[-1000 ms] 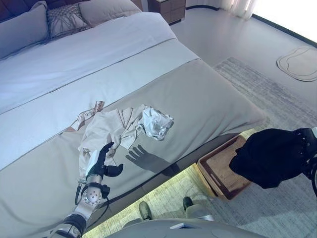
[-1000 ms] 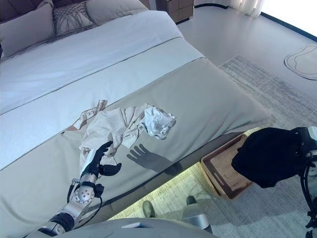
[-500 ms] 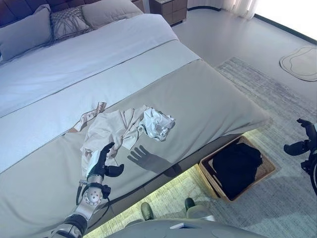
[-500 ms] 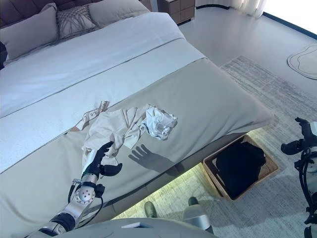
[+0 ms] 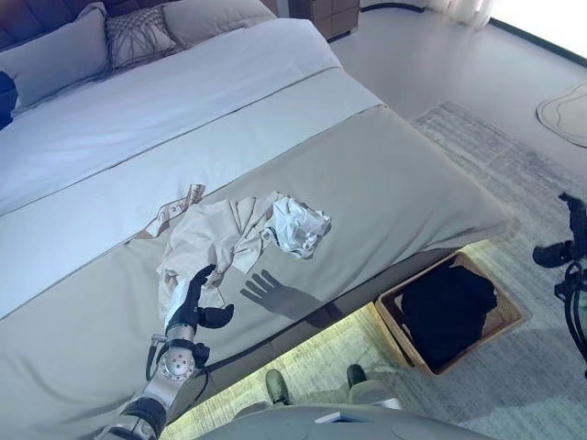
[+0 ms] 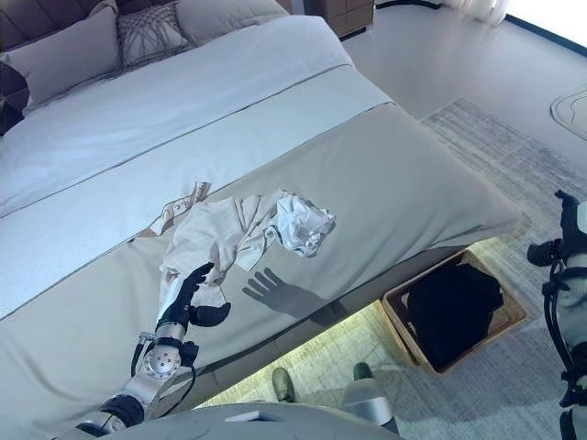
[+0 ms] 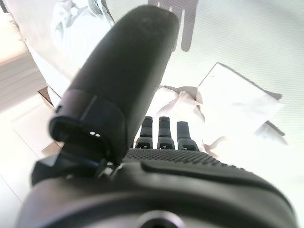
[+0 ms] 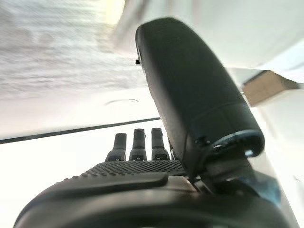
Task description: Pick up the clothes from the bed and place them into the basket
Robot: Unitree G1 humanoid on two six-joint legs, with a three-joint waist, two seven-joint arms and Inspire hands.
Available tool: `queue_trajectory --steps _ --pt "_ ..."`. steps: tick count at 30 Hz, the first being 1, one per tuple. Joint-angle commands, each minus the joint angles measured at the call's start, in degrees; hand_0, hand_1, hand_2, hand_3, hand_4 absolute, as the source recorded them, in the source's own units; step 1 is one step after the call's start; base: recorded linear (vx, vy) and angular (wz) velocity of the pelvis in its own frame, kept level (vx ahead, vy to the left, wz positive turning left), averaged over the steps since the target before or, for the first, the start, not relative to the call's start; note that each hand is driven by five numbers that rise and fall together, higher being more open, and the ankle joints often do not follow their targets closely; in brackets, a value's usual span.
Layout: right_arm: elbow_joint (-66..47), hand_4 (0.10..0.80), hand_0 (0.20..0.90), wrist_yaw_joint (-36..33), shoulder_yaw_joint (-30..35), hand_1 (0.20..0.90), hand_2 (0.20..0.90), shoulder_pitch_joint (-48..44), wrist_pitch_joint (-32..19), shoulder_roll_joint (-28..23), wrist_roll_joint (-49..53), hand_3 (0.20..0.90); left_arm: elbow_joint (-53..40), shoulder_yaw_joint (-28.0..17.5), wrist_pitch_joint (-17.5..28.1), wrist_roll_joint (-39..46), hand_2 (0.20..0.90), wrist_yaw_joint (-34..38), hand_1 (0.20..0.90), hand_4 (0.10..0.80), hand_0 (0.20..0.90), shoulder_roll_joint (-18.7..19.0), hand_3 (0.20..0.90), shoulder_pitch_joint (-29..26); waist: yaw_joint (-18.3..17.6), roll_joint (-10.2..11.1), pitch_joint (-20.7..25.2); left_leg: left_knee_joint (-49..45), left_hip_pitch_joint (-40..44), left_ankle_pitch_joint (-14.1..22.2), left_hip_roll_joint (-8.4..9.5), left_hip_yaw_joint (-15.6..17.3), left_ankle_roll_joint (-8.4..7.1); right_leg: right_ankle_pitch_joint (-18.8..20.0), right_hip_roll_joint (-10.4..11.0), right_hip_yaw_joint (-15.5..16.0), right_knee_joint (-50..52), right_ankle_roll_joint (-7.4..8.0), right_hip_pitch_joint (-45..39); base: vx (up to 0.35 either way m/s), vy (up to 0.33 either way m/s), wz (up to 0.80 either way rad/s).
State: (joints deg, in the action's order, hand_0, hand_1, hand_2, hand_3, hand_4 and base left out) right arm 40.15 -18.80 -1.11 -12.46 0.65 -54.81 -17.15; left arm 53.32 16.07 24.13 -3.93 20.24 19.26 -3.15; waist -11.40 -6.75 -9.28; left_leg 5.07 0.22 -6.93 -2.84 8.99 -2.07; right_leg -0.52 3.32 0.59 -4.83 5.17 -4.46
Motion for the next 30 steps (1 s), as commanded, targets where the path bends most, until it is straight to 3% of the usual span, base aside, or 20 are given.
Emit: queue_trajectory --steps 1,18,30 --pt "-4.4 0.8 0.9 -6.0 -1.5 0.9 0.9 -11.2 -1.6 -2.1 -1.8 0.9 -0.9 -0.9 5.2 1.9 0.9 2.2 0.9 0.8 0.9 2.9 0.9 -4.4 4.2 3.9 0.1 -3.6 4.1 8.4 0.24 -2.2 -0.92 -0.8 -0.4 1.6 9.9 -2.28 6.6 -0.034 0.053 0.15" --pt "-2.1 0.8 0.9 0.0 -22.6 0.9 0.9 -38.1 2.1 -1.2 -3.9 0.9 -5.4 1.4 7.9 4.0 0.9 5.6 0.9 0.8 0.9 2.3 0.9 -7.6 11.9 -0.1 -11.6 -6.7 -5.6 6.0 3.74 -10.0 -0.87 -4.0 1.2 8.4 16.5 -5.06 14.0 -0.042 0.012 0.22" --pt "0.5 0.8 0.9 4.3 -30.7 0.9 0.9 -44.5 5.5 2.7 -4.3 0.9 -8.6 2.1 8.6 6.4 0.9 6.8 0.9 0.8 0.9 3.5 0.9 -7.9 15.8 -2.5 -17.8 -8.8 -12.3 3.8 5.61 -13.6 0.2 -5.8 2.0 11.8 23.0 -6.24 20.5 -0.022 0.0 0.22"
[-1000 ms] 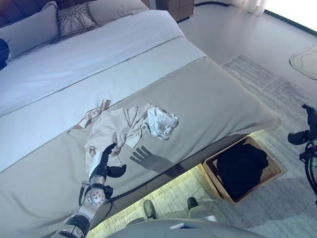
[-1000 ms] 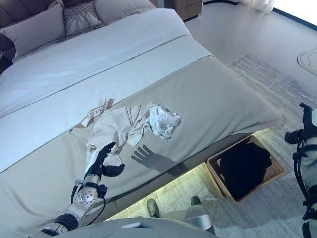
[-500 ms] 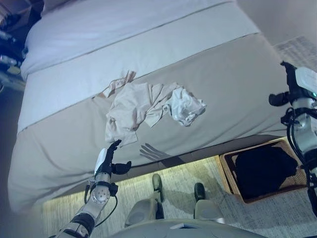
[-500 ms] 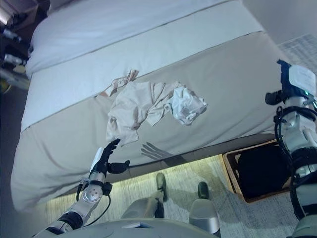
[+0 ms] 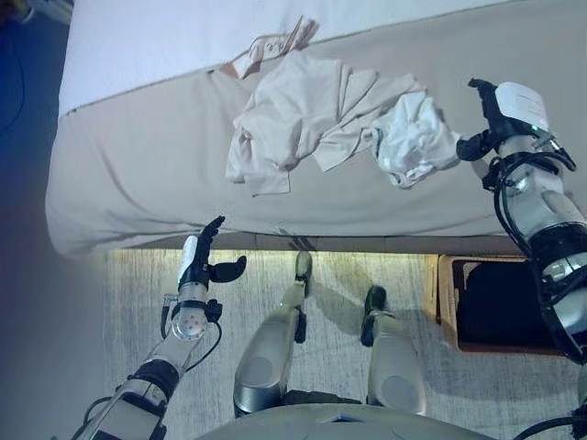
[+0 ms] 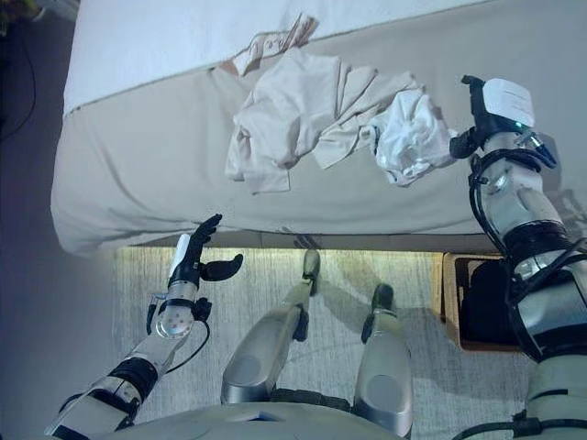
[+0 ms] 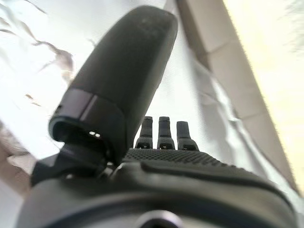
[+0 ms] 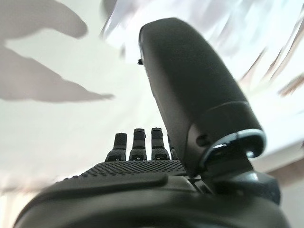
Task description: Pick up the clothes from the bed and place them into the basket
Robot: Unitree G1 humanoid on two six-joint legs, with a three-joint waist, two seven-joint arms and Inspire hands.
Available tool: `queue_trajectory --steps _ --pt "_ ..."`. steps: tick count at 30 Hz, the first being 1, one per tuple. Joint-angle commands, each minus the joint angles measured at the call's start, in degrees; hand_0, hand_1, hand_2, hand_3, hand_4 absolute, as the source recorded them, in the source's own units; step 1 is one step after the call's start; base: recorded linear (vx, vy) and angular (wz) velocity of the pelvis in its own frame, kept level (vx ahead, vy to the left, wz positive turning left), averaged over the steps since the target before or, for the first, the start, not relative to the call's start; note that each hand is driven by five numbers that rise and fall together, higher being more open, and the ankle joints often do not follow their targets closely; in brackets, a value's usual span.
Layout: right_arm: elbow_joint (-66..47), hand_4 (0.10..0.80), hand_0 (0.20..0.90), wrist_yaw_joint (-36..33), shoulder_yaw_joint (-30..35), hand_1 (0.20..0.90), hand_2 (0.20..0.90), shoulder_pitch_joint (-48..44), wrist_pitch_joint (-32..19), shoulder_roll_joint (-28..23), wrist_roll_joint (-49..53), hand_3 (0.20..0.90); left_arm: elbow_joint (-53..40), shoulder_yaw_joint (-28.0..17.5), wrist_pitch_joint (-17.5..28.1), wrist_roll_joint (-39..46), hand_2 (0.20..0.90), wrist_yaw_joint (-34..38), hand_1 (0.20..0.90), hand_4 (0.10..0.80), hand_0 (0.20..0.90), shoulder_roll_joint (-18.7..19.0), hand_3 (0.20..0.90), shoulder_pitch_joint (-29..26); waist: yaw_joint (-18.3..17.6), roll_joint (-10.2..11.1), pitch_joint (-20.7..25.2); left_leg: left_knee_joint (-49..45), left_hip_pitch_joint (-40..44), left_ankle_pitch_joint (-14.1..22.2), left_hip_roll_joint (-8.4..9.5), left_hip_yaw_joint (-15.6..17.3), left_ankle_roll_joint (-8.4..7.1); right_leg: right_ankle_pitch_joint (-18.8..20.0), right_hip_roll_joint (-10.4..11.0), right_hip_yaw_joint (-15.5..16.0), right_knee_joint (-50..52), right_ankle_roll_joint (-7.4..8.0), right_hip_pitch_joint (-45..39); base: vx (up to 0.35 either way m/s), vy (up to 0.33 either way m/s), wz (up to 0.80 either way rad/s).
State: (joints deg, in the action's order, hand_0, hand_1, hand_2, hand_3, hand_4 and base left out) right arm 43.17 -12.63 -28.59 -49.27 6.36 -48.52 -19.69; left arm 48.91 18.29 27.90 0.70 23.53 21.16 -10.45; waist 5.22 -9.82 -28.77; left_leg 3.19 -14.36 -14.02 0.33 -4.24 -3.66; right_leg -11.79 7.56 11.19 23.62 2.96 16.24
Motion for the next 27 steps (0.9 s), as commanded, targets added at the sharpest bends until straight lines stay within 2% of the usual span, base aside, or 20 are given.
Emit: queue_trajectory --steps 1,12,20,23,24,25,26,27 --pt "-2.2 0.8 0.9 -1.5 -3.6 0.9 0.9 -7.8 0.0 -3.3 -1.5 0.9 -4.4 -0.3 4.8 1.8 0.9 3.6 0.9 0.8 0.9 1.7 0.9 -0.7 -0.5 0.6 1.5 -7.0 2.1 10.9 2.47 -0.4 1.86 5.5 -2.2 1.3 -5.3 -4.03 0.0 -0.001 -0.005 0.17" --pt "5.6 0.8 0.9 1.6 -6.1 0.9 0.9 -11.4 2.5 0.5 -0.1 0.9 -8.7 0.1 4.9 2.7 0.9 3.8 0.9 0.8 0.9 3.8 0.9 -1.3 2.2 -0.1 -1.0 -9.3 -2.3 10.2 3.32 -1.1 2.89 5.5 -1.2 2.3 -2.1 -3.53 3.8 -0.006 -0.007 0.07" --pt "18.0 0.8 0.9 2.2 -8.8 0.9 0.9 -19.6 4.2 2.1 1.6 0.9 -13.4 1.3 6.3 3.4 0.9 4.6 0.9 0.8 0.9 4.5 0.9 -1.3 5.1 -2.6 -1.0 -13.8 -11.2 9.6 4.45 -1.0 3.38 3.4 -0.5 2.8 4.9 -4.24 12.4 -0.031 0.005 0.02" --pt "19.3 0.8 0.9 2.8 -9.3 0.9 0.9 -21.1 4.4 1.8 2.1 0.9 -14.5 1.5 6.0 3.6 0.9 4.5 0.9 0.8 0.9 4.9 0.9 -0.9 5.7 -3.2 -1.0 -15.1 -13.2 9.6 4.82 -1.1 3.52 2.8 -0.5 2.8 6.5 -4.48 14.2 -0.045 -0.014 0.13" --pt "19.8 0.619 0.745 2.8 -9.4 0.745 0.745 -21.5 4.0 1.5 2.6 0.719 -15.0 1.5 5.5 3.9 0.9 4.4 0.9 0.8 0.9 5.2 0.9 -0.6 6.0 -3.5 -1.0 -15.8 -14.3 9.6 5.06 -1.2 3.7 2.5 -0.5 2.8 7.5 -4.58 15.3 -0.041 -0.01 0.12" --pt "19.9 0.506 0.648 2.7 -9.5 0.648 0.648 -21.6 3.8 1.4 2.8 0.606 -15.1 1.5 5.5 3.9 0.9 4.4 0.9 0.8 0.9 5.3 0.9 -0.5 6.0 -3.5 -1.0 -16.0 -14.6 9.6 5.08 -1.2 3.73 2.5 -0.5 2.8 7.7 -4.6 15.6 -0.055 -0.018 0.1" --pt "19.9 0.1 0.3 3.0 -9.6 0.3 0.3 -21.8 2.7 1.0 3.5 0.2 -15.3 1.5 5.3 4.4 0.9 4.2 0.9 0.8 0.9 5.5 0.9 -0.3 6.2 -3.6 -1.0 -16.7 -15.5 9.7 5.25 -1.4 3.93 2.4 -0.4 2.7 8.4 -4.68 16.4 -0.033 -0.013 0.04" --pt "19.9 0.1 0.3 3.0 -9.6 0.3 0.3 -21.8 2.6 0.9 3.5 0.2 -15.3 1.4 5.3 4.4 0.9 4.3 0.9 0.8 0.9 5.5 0.9 -0.2 6.2 -3.6 -1.0 -16.8 -15.5 9.7 5.26 -1.4 3.95 2.4 -0.4 2.7 8.5 -4.69 16.5 -0.033 -0.014 0.01"
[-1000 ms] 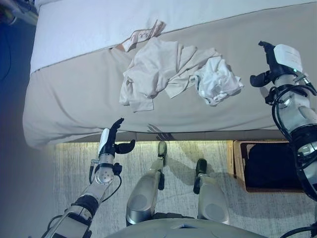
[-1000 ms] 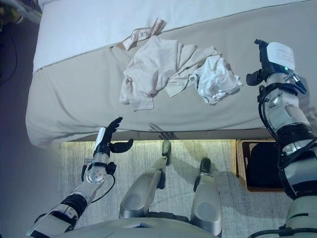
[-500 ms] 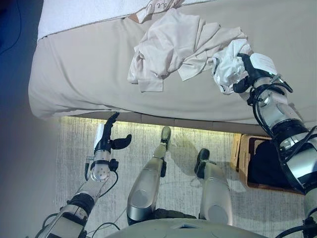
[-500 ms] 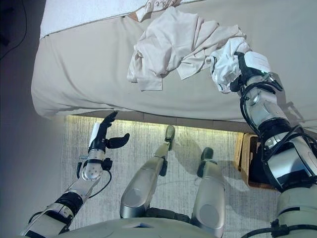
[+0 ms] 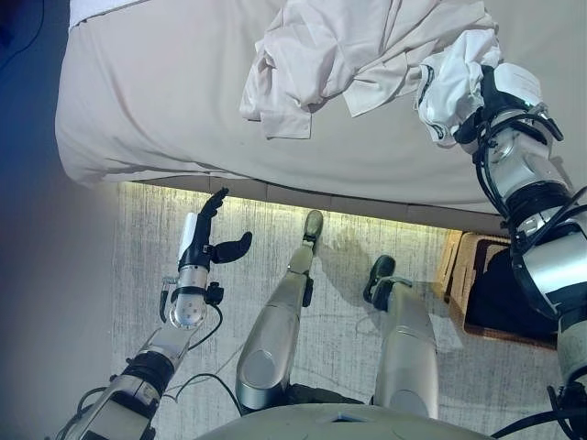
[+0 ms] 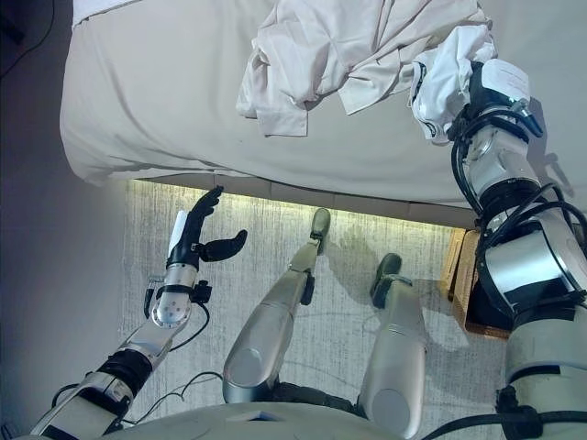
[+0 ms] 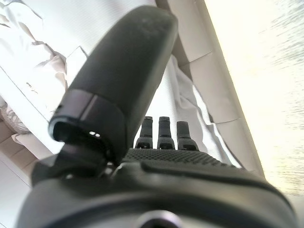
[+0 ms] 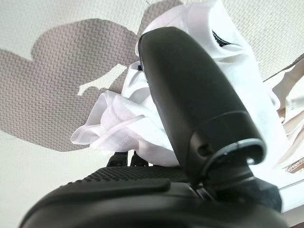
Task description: Pick up the clothes from the bed and place them into the basket
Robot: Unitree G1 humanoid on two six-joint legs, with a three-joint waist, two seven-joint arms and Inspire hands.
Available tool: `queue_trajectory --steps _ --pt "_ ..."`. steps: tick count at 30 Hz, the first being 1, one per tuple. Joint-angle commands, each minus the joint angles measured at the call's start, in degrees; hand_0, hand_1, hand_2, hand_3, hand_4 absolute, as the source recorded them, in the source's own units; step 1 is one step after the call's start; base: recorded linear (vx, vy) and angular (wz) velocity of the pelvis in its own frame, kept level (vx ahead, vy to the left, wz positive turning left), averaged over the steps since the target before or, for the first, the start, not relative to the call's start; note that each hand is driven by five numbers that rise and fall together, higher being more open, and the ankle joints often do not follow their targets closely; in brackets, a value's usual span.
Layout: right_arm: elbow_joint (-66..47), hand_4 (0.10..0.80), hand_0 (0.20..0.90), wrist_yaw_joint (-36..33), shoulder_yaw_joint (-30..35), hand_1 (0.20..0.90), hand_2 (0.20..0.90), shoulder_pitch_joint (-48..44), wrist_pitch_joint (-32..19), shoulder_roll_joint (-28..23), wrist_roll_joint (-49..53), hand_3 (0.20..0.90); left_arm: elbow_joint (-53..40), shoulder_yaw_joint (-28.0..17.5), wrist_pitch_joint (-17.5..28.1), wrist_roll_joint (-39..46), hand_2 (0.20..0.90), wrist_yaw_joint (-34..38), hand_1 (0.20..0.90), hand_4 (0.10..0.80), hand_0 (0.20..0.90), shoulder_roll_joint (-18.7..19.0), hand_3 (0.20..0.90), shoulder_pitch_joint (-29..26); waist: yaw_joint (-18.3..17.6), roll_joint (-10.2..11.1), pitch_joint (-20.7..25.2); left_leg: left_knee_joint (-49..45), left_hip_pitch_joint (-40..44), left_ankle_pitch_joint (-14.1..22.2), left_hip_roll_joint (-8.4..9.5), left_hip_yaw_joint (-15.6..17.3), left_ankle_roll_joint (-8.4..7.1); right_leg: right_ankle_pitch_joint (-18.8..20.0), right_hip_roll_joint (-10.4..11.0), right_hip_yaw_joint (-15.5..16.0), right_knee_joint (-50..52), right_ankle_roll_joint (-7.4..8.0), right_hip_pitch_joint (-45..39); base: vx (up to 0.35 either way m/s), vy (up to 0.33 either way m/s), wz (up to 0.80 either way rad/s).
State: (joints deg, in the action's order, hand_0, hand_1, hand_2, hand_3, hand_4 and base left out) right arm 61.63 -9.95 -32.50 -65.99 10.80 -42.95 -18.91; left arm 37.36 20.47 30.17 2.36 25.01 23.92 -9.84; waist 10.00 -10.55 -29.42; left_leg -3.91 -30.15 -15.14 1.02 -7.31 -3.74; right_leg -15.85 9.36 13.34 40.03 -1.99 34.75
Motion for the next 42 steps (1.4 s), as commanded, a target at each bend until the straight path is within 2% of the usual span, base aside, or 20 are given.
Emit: queue_trajectory --steps 1,13,22,28,34,42 --pt "0.9 0.1 0.3 0.4 -5.4 0.3 0.3 -4.9 -2.1 -4.9 3.2 0.2 -3.9 -1.0 3.1 2.8 0.9 2.7 0.9 0.8 0.9 2.8 0.9 -0.6 1.5 -2.8 -0.4 -9.9 0.0 10.9 4.62 1.6 4.14 6.4 -2.2 0.5 -7.6 0.22 -1.8 0.0 0.0 0.0" --pt "0.0 0.1 0.3 -1.4 -2.4 0.3 0.3 -3.1 -3.7 -5.2 5.8 0.2 -4.6 -1.6 3.2 2.9 0.9 2.3 0.9 0.8 0.9 3.7 0.9 -0.5 0.6 -0.8 -0.4 -8.5 3.2 11.3 3.42 2.3 4.11 7.5 -3.0 -0.1 -10.2 1.08 -5.0 -0.001 0.0 0.0" --pt "-2.2 0.1 0.3 -2.1 1.2 0.3 0.3 0.7 -6.0 -5.8 7.5 0.2 -3.1 -2.7 2.1 2.6 0.9 2.2 0.9 0.8 0.9 4.5 0.9 -0.7 -1.6 2.6 -0.4 -4.0 14.2 12.1 1.44 3.6 3.62 10.2 -3.3 -0.9 -18.2 2.39 -16.0 0.008 -0.006 -0.08" --pt "-6.8 0.1 0.3 -3.6 4.8 0.3 0.3 5.6 -7.9 -7.9 9.3 0.2 -1.8 -3.7 0.1 2.2 0.9 2.0 0.9 0.8 0.9 5.3 0.9 0.3 -3.3 6.4 4.2 -0.6 21.0 13.2 -0.22 5.2 2.86 12.3 -3.9 -1.8 -26.0 3.21 -24.3 0.084 -0.039 -0.12" --pt "-16.1 0.1 0.3 -3.7 9.1 0.3 0.3 12.4 -9.6 -11.9 9.7 0.2 -0.6 -5.5 -1.6 0.5 0.9 1.7 0.9 0.8 0.9 5.0 0.9 2.4 -5.9 9.6 10.7 2.7 27.2 13.7 -1.4 7.3 2.41 13.9 -5.2 -4.2 -31.8 3.88 -30.8 0.109 -0.008 -0.2" --pt "-21.6 0.1 0.3 -3.6 14.7 0.3 0.3 20.2 -11.1 -15.3 7.9 0.2 3.9 -7.3 -2.6 -1.7 0.9 1.2 0.9 0.8 0.9 3.6 0.9 2.3 -8.9 11.7 17.1 5.1 31.5 14.5 -2.49 9.7 2.41 14.4 -6.1 -6.5 -34.5 4.29 -34.4 0.061 -0.008 -0.19"
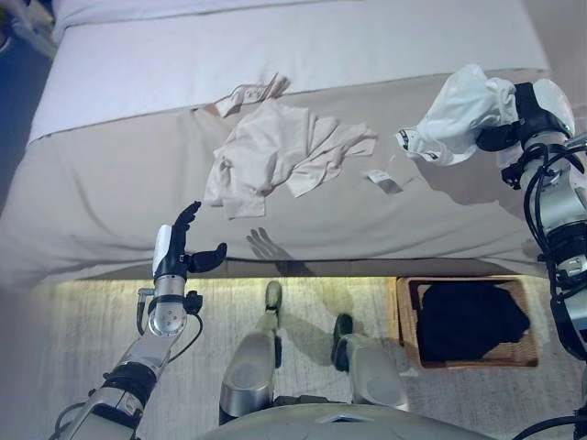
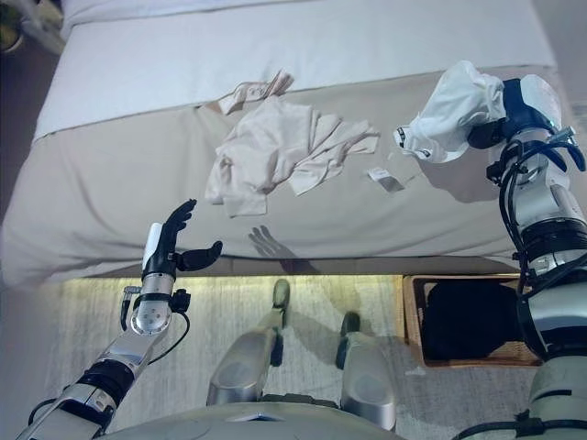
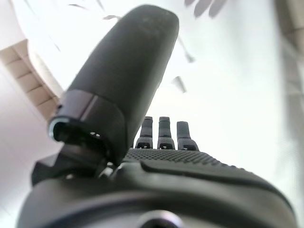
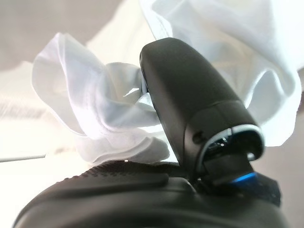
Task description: Pick up the clothes from the bed and place them into the basket
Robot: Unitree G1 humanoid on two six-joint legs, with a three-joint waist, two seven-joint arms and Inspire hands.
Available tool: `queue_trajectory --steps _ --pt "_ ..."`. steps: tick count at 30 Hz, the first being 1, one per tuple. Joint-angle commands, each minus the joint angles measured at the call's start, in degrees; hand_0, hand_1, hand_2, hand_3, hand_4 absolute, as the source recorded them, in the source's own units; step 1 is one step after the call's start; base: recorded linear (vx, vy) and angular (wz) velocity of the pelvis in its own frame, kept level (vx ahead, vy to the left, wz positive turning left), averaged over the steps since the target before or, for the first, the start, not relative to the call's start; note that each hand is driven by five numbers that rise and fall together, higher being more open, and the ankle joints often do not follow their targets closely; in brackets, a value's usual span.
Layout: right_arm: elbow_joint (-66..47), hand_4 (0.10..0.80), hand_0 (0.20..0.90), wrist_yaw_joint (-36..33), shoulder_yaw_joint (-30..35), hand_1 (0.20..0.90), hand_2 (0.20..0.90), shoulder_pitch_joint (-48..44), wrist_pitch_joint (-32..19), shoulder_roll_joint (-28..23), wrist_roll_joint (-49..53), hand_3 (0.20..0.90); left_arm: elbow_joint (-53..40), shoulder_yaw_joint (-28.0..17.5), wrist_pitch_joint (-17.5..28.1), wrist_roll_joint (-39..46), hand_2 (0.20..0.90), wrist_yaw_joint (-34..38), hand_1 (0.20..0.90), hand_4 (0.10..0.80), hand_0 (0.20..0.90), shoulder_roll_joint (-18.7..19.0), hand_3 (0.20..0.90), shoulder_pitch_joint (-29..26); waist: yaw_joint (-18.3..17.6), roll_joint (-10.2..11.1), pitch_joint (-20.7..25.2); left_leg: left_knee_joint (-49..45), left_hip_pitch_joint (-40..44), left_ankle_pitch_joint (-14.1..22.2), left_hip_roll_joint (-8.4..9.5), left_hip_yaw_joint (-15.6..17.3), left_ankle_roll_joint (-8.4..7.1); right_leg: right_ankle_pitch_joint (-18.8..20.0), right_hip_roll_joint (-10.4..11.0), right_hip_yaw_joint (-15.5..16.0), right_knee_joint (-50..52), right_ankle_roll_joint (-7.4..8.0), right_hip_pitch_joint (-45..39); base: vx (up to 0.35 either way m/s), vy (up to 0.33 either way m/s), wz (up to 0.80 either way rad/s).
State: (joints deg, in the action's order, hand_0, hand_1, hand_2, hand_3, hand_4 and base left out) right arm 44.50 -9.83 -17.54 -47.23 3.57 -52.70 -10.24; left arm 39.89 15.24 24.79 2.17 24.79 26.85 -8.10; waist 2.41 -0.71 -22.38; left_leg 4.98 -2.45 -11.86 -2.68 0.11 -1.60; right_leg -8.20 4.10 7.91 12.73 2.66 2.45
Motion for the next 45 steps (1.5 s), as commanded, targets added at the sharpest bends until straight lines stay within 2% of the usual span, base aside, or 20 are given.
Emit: queue_trajectory --steps 1,6,13,22,29,35,45 --pt "-4.9 0.1 0.3 -3.6 0.5 0.3 0.3 2.5 -4.3 -6.1 -0.9 0.2 2.2 -2.3 2.7 -1.9 0.9 1.4 0.9 0.8 0.9 0.4 0.9 0.5 -1.7 2.0 10.9 -3.2 4.4 11.2 1.03 2.6 0.24 7.0 -1.0 -1.5 -7.8 -0.23 -2.5 0.048 0.0 -0.19" --pt "-7.5 0.1 0.3 -3.3 6.1 0.3 0.3 9.0 -4.7 -8.4 -2.0 0.2 5.5 -3.3 2.7 -2.2 0.9 0.7 0.9 0.8 0.9 -0.5 0.9 0.2 -4.5 2.5 13.9 -1.3 6.7 11.2 0.12 4.5 0.1 7.5 -1.7 -4.0 -9.0 0.2 -3.4 0.042 0.015 -0.28" --pt "-11.3 0.1 0.3 -3.6 14.0 0.3 0.3 18.6 -5.4 -10.1 -2.4 0.2 7.9 -4.1 2.8 -2.7 0.9 0.0 0.9 0.8 0.9 -0.9 0.9 0.0 -8.5 3.1 15.7 -1.1 8.3 12.3 -0.67 6.9 0.28 8.0 -2.3 -7.7 -9.8 0.68 -3.3 0.014 0.023 -0.2" --pt "-14.4 0.1 0.3 -4.6 23.9 0.3 0.3 32.9 -6.5 -9.0 -3.4 0.2 9.6 -5.3 3.8 -4.1 0.9 -0.8 0.9 0.8 0.9 -1.0 0.9 0.1 -12.6 3.3 16.3 -1.6 9.7 13.6 -1.3 10.1 0.56 9.0 -3.2 -11.4 -10.0 1.09 -2.3 0.008 0.012 -0.25" --pt "-13.9 0.1 0.3 -4.2 29.4 0.3 0.3 40.6 -8.1 -7.7 -2.8 0.2 10.0 -6.0 4.6 -5.0 0.9 -1.4 0.9 0.8 0.9 -1.3 0.9 0.7 -14.6 3.1 16.7 -1.5 10.3 13.9 -1.58 11.7 0.38 9.6 -3.5 -12.7 -10.3 1.43 -2.0 0.0 -0.001 -0.14" --pt "-12.2 0.1 0.3 -2.6 29.7 0.3 0.3 42.8 -9.2 -6.4 -2.5 0.2 9.9 -5.5 4.1 -5.3 0.9 -1.5 0.9 0.8 0.9 -1.7 0.9 0.0 -15.2 2.8 17.0 -2.2 10.0 14.2 -1.8 12.2 0.2 9.7 -3.7 -12.9 -10.1 1.42 -1.2 -0.019 -0.024 -0.07" --pt "-6.7 0.1 0.3 0.9 22.9 0.3 0.3 37.9 -6.7 -3.9 -2.4 0.2 10.6 -4.7 4.0 -5.5 0.9 -2.1 0.9 0.8 0.9 -2.1 0.9 -0.5 -14.4 2.1 17.7 -1.7 10.3 13.8 -1.85 12.1 -0.37 10.1 -3.4 -11.7 -11.1 1.34 -1.7 0.001 -0.006 0.0"
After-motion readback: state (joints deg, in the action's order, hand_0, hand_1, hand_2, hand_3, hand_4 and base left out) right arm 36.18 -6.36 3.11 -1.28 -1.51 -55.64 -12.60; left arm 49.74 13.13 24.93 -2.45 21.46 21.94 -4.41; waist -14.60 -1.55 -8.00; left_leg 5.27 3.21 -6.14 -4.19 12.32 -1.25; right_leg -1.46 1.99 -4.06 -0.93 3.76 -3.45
